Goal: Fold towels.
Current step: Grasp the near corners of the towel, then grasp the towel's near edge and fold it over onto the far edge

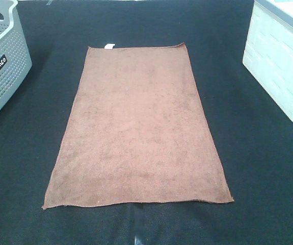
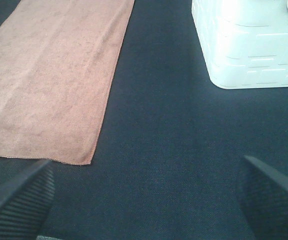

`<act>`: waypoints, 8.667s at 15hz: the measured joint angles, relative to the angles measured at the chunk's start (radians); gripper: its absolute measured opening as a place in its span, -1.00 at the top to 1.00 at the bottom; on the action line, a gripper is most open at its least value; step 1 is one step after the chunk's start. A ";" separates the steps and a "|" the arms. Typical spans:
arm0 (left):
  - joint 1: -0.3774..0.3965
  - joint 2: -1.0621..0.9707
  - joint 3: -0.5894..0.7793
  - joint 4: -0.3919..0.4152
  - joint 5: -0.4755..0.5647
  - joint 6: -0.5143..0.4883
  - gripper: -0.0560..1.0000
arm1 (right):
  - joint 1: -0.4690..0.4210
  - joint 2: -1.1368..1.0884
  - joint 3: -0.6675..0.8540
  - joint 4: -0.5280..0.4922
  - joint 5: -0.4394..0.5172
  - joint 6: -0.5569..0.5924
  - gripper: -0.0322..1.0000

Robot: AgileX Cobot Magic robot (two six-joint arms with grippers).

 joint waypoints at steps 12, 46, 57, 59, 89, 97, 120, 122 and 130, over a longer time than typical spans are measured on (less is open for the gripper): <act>0.000 0.000 0.000 0.000 0.000 0.000 -0.26 | 0.000 0.000 0.000 0.000 0.000 0.000 -0.84; 0.000 0.221 0.000 -0.269 -0.531 -0.015 -0.26 | 0.000 0.359 -0.031 0.016 -0.274 0.041 -0.84; 0.000 1.325 0.005 -0.972 -0.512 0.502 -0.27 | 0.000 1.264 -0.201 0.154 -0.285 -0.009 -0.78; 0.000 1.505 0.004 -1.237 -0.494 0.762 -0.32 | 0.000 1.412 -0.201 0.232 -0.317 -0.067 -0.77; -0.233 1.994 -0.156 -1.637 -0.444 1.173 0.49 | 0.151 1.927 -0.221 0.937 -0.499 -0.576 0.55; -0.233 1.928 -0.147 -1.433 -0.480 1.029 0.89 | 0.154 1.850 -0.223 0.819 -0.462 -0.463 0.94; -0.234 1.723 -0.347 -1.314 -0.592 0.907 0.89 | 0.154 1.750 -0.636 0.550 -0.327 -0.285 0.94; -0.234 1.826 -0.494 -1.247 -0.601 0.831 0.89 | 0.154 1.867 -0.799 0.515 -0.311 -0.251 0.94; -0.234 2.253 -1.175 -0.957 -0.619 0.518 0.89 | 0.154 2.383 -1.595 0.373 -0.185 -0.131 0.94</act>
